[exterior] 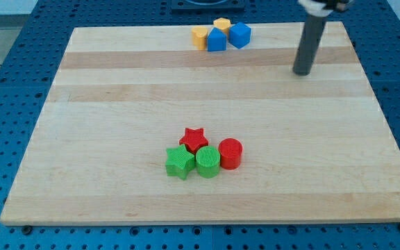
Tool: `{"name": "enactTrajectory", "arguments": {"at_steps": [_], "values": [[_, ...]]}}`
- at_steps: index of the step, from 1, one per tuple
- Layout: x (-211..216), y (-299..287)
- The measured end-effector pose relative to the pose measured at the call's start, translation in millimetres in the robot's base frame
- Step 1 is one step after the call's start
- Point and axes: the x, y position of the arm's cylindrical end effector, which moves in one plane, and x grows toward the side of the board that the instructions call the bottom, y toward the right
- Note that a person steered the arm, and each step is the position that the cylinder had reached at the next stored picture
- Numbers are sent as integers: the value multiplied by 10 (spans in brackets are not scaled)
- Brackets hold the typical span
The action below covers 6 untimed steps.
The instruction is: Push the blue cube into the blue triangle
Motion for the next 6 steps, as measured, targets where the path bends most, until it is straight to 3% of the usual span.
{"name": "enactTrajectory", "arguments": {"at_steps": [3, 6], "values": [[-808, -612], [-967, -1263]]}}
